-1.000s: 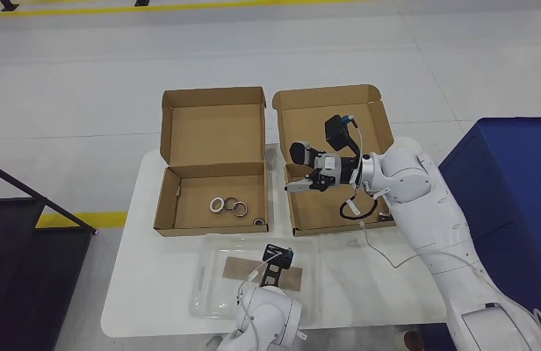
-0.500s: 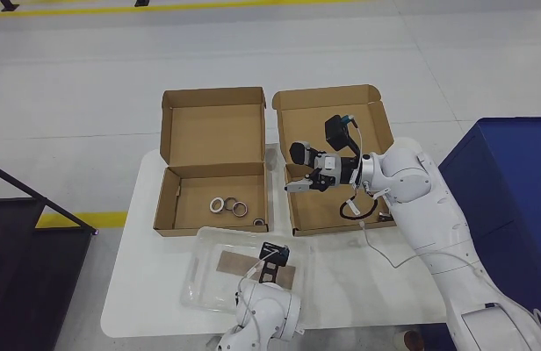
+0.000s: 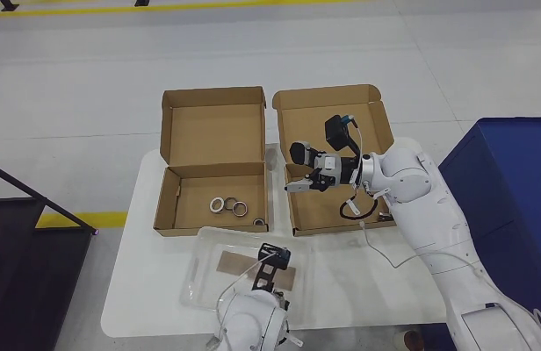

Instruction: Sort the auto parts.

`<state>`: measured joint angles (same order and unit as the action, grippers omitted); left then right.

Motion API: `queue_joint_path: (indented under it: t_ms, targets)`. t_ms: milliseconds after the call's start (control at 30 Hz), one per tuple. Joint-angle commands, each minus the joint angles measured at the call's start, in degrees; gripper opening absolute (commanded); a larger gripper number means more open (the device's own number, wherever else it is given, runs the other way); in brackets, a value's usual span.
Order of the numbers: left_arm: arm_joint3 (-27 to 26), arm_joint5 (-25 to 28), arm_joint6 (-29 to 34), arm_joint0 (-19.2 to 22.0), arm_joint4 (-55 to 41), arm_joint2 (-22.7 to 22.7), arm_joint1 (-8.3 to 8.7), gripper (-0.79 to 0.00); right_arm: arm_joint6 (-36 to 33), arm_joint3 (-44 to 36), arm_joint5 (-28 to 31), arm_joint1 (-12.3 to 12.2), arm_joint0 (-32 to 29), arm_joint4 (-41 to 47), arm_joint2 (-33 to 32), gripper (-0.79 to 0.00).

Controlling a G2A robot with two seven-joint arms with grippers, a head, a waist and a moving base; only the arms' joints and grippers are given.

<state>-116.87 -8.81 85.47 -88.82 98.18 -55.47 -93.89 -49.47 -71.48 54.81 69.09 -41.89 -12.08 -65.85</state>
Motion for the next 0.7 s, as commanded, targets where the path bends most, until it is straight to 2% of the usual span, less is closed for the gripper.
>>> queue_joint_path:
  t_ms: [0, 133, 367, 400, 467, 667]
  targets:
    - [-3.05, 1.57, -2.52, -2.07, -4.04, -1.59, 0.32, -0.785, 0.0, 0.0, 0.0, 0.0, 0.0, 0.0, 0.0, 0.0]
    - [-5.65, 7.04, -5.24, -4.54, -17.16, -5.92, 0.87, -0.785, 0.0, 0.0, 0.0, 0.0, 0.0, 0.0, 0.0, 0.0]
    - [-5.65, 7.04, -5.24, -4.54, -17.16, -5.92, 0.87, -0.785, 0.0, 0.0, 0.0, 0.0, 0.0, 0.0, 0.0, 0.0]
    - [-5.28, 7.86, -5.0, -5.15, -21.5, -5.49, 0.83, -0.785, 0.0, 0.0, 0.0, 0.0, 0.0, 0.0, 0.0, 0.0]
    - [-6.59, 9.45, -4.15, -5.17, -30.36, -8.2, 0.99, -0.785, 0.0, 0.0, 0.0, 0.0, 0.0, 0.0, 0.0, 0.0]
    - [-8.13, 14.18, 2.53, -3.65, -69.23, -22.27, 1.92, -0.785, 0.0, 0.0, 0.0, 0.0, 0.0, 0.0, 0.0, 0.0]
